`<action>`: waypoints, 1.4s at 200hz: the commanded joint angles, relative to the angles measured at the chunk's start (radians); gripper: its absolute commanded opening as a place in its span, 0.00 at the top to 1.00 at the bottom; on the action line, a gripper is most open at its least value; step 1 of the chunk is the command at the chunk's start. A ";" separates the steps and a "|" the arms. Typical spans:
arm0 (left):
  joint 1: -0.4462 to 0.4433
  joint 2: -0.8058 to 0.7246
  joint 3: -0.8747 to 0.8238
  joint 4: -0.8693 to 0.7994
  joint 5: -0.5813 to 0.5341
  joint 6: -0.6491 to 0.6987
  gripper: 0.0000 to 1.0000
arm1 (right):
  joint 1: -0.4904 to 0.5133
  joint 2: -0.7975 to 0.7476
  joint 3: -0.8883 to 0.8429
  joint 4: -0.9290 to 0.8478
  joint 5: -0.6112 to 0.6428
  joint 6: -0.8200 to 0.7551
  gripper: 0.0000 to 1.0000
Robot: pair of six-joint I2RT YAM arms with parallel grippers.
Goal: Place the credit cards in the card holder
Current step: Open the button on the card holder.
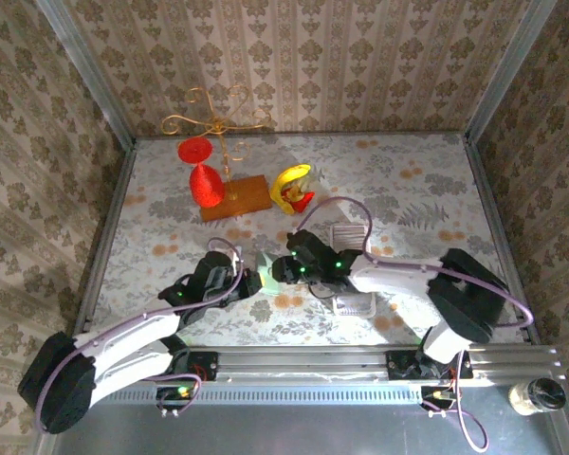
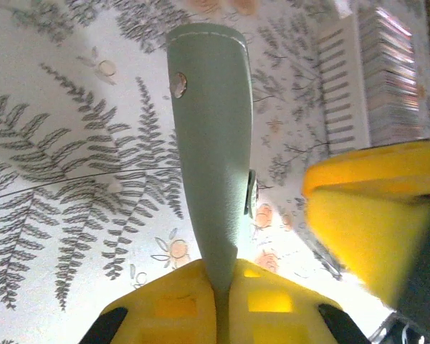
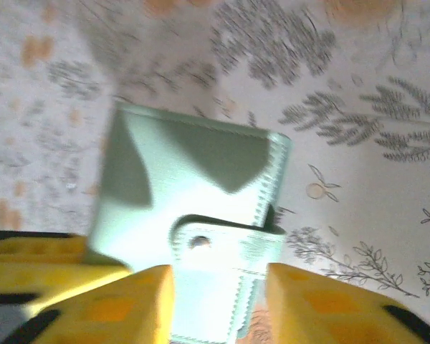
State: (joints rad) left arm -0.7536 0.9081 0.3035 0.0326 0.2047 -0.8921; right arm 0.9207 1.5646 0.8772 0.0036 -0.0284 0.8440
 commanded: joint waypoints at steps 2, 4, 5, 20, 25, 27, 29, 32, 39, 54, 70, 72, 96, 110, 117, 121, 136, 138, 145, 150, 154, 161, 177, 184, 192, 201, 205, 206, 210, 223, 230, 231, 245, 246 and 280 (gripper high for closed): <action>-0.014 -0.066 0.046 -0.033 -0.015 0.075 1.00 | 0.007 -0.108 0.007 -0.055 0.011 -0.024 0.53; -0.015 -0.072 0.046 -0.032 -0.016 0.078 1.00 | 0.008 -0.114 0.010 -0.061 0.010 -0.023 0.53; -0.016 -0.074 0.046 -0.031 -0.016 0.078 1.00 | 0.008 -0.117 0.011 -0.063 0.010 -0.022 0.53; -0.020 -0.102 0.049 -0.024 -0.017 0.092 1.00 | 0.017 -0.145 0.033 -0.100 0.005 -0.022 0.52; -0.022 -0.107 0.050 -0.021 -0.018 0.095 1.00 | 0.023 -0.149 0.042 -0.108 0.005 -0.023 0.51; -0.023 -0.109 0.051 -0.018 -0.017 0.096 1.00 | 0.025 -0.150 0.046 -0.110 0.007 -0.022 0.51; -0.023 -0.111 0.051 -0.018 -0.016 0.097 1.00 | 0.026 -0.150 0.050 -0.117 0.006 -0.022 0.51; -0.024 -0.113 0.052 -0.018 -0.016 0.100 1.00 | 0.029 -0.150 0.058 -0.128 0.009 -0.021 0.51; -0.029 -0.117 0.055 -0.017 -0.014 0.104 1.00 | 0.034 -0.147 0.080 -0.159 0.013 -0.019 0.51; -0.040 -0.126 0.063 -0.012 -0.013 0.112 1.00 | 0.044 -0.131 0.120 -0.204 0.022 -0.018 0.51; -0.055 -0.133 0.067 -0.002 -0.016 0.116 1.00 | 0.050 -0.112 0.144 -0.218 0.024 -0.019 0.51; -0.057 -0.132 0.068 -0.001 -0.017 0.116 1.00 | 0.051 -0.109 0.148 -0.221 0.025 -0.019 0.51; -0.069 -0.132 0.075 0.001 -0.022 0.118 1.00 | 0.058 -0.069 0.189 -0.271 0.045 -0.017 0.51; -0.076 -0.136 0.075 0.001 -0.031 0.115 1.00 | 0.058 -0.053 0.199 -0.288 0.053 -0.010 0.51; -0.076 -0.136 0.078 -0.003 -0.039 0.112 1.00 | 0.058 -0.044 0.201 -0.293 0.060 -0.006 0.51; -0.076 -0.137 0.078 -0.003 -0.041 0.110 1.00 | 0.058 -0.040 0.203 -0.298 0.064 -0.003 0.51; -0.077 -0.137 0.083 0.000 -0.045 0.111 1.00 | 0.058 -0.024 0.203 -0.312 0.081 0.007 0.51; -0.077 -0.137 0.084 -0.002 -0.046 0.111 1.00 | 0.058 -0.020 0.203 -0.312 0.083 0.009 0.51; -0.077 -0.137 0.085 0.000 -0.046 0.113 1.00 | 0.058 -0.014 0.201 -0.314 0.086 0.013 0.51; -0.077 -0.137 0.086 0.002 -0.046 0.114 1.00 | 0.058 -0.009 0.200 -0.313 0.090 0.017 0.51; -0.078 -0.137 0.086 0.003 -0.046 0.114 1.00 | 0.058 -0.004 0.200 -0.313 0.093 0.020 0.51; -0.077 -0.137 0.086 0.002 -0.047 0.111 1.00 | 0.058 0.005 0.200 -0.316 0.100 0.024 0.51; -0.078 -0.135 0.086 0.009 -0.040 0.107 1.00 | 0.058 0.027 0.202 -0.335 0.123 0.033 0.51; -0.077 -0.136 0.087 0.008 -0.037 0.105 1.00 | 0.058 0.034 0.200 -0.339 0.130 0.036 0.51; -0.078 -0.138 0.086 0.010 -0.035 0.099 1.00 | 0.057 0.042 0.198 -0.342 0.136 0.044 0.52; -0.079 -0.143 0.083 0.015 -0.033 0.098 1.00 | 0.056 0.047 0.195 -0.343 0.141 0.049 0.53; -0.079 -0.145 0.083 0.015 -0.034 0.096 1.00 | 0.056 0.049 0.194 -0.344 0.145 0.051 0.54; -0.078 -0.146 0.084 0.017 -0.034 0.096 1.00 | 0.056 0.048 0.194 -0.345 0.147 0.052 0.55; -0.079 -0.148 0.083 0.017 -0.036 0.096 1.00 | 0.055 0.049 0.192 -0.346 0.151 0.053 0.55; -0.079 -0.154 0.082 0.015 -0.037 0.094 1.00 | 0.053 0.048 0.185 -0.349 0.164 0.061 0.59; -0.079 -0.156 0.082 0.016 -0.037 0.094 1.00 | 0.051 0.046 0.180 -0.350 0.171 0.063 0.61; -0.079 -0.156 0.082 0.015 -0.037 0.094 1.00 | 0.051 0.046 0.179 -0.350 0.173 0.064 0.61; -0.079 -0.162 0.082 0.010 -0.037 0.094 1.00 | 0.045 0.046 0.172 -0.361 0.194 0.063 0.67; -0.078 -0.162 0.081 0.010 -0.037 0.094 1.00 | 0.045 0.046 0.172 -0.363 0.196 0.062 0.67; -0.081 -0.178 0.076 -0.006 -0.051 0.094 1.00 | 0.021 0.072 0.147 -0.396 0.244 0.057 0.75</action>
State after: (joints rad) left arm -0.8253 0.7742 0.3477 -0.0097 0.1604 -0.8032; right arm 0.9752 1.5929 1.0615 -0.2878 0.0814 0.8898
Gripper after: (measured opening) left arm 0.073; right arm 0.290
